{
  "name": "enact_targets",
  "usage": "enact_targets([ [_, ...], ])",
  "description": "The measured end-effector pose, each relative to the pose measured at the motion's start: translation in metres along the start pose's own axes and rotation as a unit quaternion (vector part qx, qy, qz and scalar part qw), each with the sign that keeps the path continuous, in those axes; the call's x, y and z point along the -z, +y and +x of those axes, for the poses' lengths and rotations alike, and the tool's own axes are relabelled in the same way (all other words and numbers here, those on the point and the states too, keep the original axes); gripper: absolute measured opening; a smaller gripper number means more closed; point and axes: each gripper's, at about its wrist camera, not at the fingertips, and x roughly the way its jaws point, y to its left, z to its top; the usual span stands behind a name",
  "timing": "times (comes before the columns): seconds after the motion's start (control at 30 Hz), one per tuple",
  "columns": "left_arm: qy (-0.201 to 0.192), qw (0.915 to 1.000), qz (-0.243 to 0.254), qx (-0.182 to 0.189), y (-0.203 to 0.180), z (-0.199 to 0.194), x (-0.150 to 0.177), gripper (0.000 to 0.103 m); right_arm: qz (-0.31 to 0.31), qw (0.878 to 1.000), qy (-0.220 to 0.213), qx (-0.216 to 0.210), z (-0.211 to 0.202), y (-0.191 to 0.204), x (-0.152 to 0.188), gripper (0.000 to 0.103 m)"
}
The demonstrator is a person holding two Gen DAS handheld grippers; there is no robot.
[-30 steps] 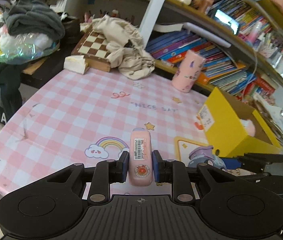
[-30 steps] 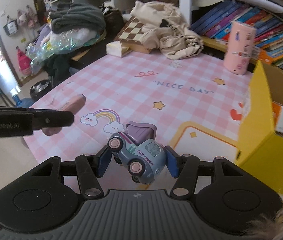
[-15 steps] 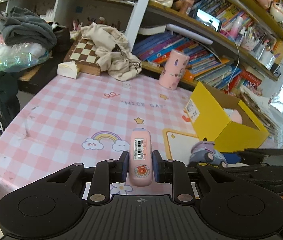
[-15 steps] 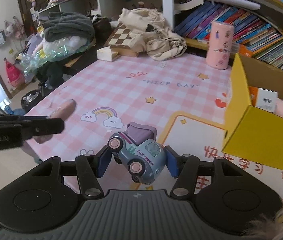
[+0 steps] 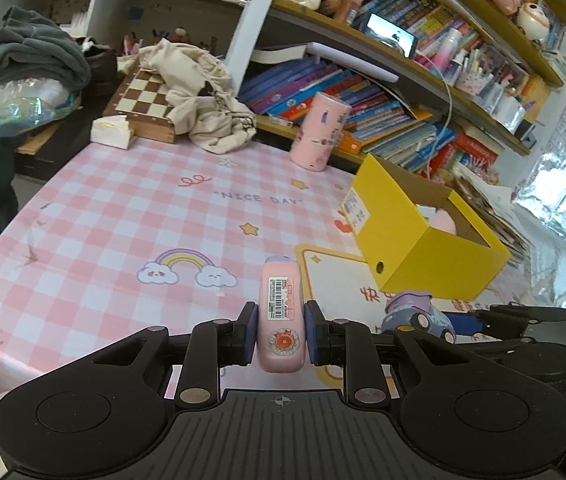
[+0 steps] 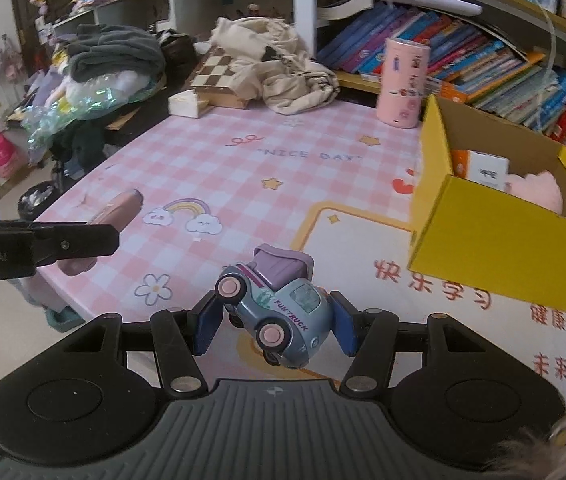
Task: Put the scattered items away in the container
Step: 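Lift and carry the pink eraser toward the yellow box while right gripper carries the toy car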
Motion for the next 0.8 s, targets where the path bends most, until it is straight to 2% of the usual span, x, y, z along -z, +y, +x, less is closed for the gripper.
enact_targets([
  [0.8, 0.022, 0.9965, 0.045, 0.067, -0.042, 0.022, 0.003, 0.023, 0.066, 0.995, 0.001, 0.068, -0.028, -0.041, 0.029, 0.055],
])
